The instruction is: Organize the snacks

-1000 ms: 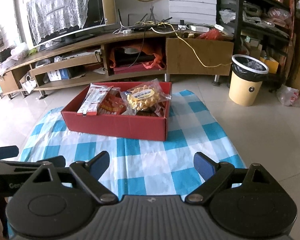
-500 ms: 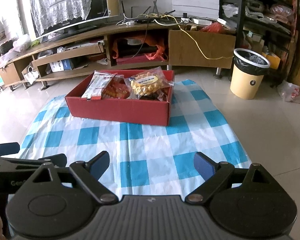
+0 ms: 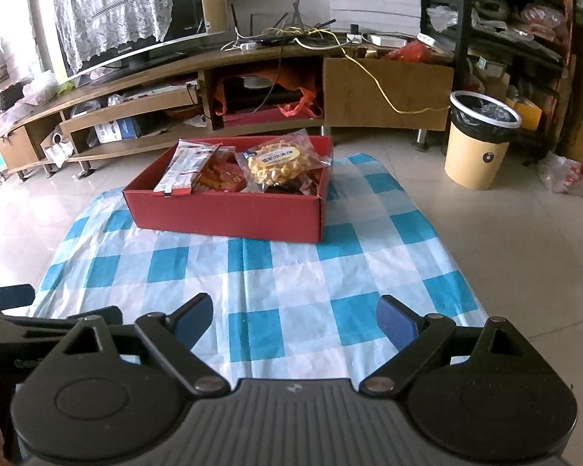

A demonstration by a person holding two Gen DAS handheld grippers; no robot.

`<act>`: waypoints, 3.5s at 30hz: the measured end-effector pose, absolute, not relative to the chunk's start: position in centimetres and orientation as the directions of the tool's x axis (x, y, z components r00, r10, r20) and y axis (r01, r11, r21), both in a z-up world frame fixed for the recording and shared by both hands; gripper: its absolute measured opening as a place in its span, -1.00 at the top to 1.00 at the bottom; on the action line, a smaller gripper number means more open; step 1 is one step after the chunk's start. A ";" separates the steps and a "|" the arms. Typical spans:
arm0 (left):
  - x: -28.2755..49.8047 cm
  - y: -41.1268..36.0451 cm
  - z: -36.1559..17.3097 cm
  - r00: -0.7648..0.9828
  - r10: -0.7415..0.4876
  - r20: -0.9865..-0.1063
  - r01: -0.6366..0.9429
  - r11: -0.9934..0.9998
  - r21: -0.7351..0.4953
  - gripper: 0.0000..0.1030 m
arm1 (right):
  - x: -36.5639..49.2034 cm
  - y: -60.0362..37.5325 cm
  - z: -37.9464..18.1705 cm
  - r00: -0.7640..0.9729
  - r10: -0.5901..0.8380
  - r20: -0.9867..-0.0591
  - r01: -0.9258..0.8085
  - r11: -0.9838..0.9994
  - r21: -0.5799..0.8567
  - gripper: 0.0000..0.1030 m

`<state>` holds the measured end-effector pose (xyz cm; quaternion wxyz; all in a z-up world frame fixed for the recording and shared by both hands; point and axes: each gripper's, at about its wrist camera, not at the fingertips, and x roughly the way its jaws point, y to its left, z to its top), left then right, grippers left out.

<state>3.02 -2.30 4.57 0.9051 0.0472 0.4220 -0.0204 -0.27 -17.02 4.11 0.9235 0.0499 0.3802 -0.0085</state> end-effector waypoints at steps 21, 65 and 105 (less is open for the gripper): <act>2.8 -2.1 3.9 0.616 -0.007 -0.788 0.079 0.995 0.053 -1.00 | 0.4 -17.6 2.3 0.658 0.011 -0.753 0.053 0.997 0.061 -0.72; 6.1 0.6 -2.0 0.544 0.022 -0.839 0.045 0.997 0.056 -1.00 | 7.3 -13.2 -7.9 0.636 -0.032 -0.771 0.095 0.995 0.037 -0.74; 6.9 0.0 -2.1 0.555 0.014 -0.832 0.029 0.999 0.036 -1.00 | 7.3 -13.4 -8.1 0.633 -0.031 -0.774 0.087 0.996 0.032 -0.90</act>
